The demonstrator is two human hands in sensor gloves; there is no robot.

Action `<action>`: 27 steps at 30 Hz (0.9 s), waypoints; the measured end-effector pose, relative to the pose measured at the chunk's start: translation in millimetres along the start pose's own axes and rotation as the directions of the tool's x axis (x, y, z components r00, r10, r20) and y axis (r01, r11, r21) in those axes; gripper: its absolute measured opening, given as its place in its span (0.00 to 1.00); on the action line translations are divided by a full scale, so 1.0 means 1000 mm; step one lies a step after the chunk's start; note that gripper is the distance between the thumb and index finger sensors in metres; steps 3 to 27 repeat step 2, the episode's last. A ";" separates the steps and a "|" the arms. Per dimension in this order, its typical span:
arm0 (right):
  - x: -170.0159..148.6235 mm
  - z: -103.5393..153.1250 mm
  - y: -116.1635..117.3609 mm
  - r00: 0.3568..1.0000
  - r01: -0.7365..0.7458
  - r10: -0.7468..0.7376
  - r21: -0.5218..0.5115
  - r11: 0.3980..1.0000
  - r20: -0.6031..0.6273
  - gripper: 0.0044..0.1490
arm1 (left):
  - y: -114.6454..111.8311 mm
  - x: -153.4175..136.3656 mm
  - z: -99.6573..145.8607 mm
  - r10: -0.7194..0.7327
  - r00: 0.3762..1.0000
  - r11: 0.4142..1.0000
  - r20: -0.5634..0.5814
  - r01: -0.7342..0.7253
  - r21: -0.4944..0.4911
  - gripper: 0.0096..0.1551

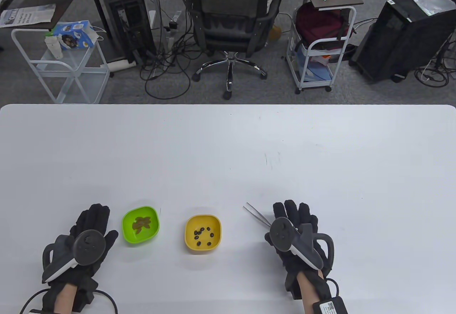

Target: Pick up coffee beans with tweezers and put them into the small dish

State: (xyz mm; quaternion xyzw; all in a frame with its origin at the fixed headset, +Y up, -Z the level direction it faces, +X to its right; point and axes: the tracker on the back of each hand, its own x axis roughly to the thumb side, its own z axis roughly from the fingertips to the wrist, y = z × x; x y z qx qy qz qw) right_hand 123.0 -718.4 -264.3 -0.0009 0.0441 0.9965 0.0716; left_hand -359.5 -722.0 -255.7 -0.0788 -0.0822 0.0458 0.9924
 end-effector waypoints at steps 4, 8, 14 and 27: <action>0.000 0.000 0.000 1.000 0.001 -0.001 0.006 1.000 -0.001 0.52 | 0.000 0.000 0.000 0.005 1.000 1.000 0.002 -0.005 -0.013 0.47; 0.000 0.000 0.000 1.000 0.001 -0.001 0.006 1.000 -0.001 0.52 | 0.000 0.000 0.000 0.005 1.000 1.000 0.002 -0.005 -0.013 0.47; 0.000 0.000 0.000 1.000 0.001 -0.001 0.006 1.000 -0.001 0.52 | 0.000 0.000 0.000 0.005 1.000 1.000 0.002 -0.005 -0.013 0.47; 0.000 0.000 0.000 1.000 0.001 -0.001 0.006 1.000 -0.001 0.52 | 0.000 0.000 0.000 0.005 1.000 1.000 0.002 -0.005 -0.013 0.47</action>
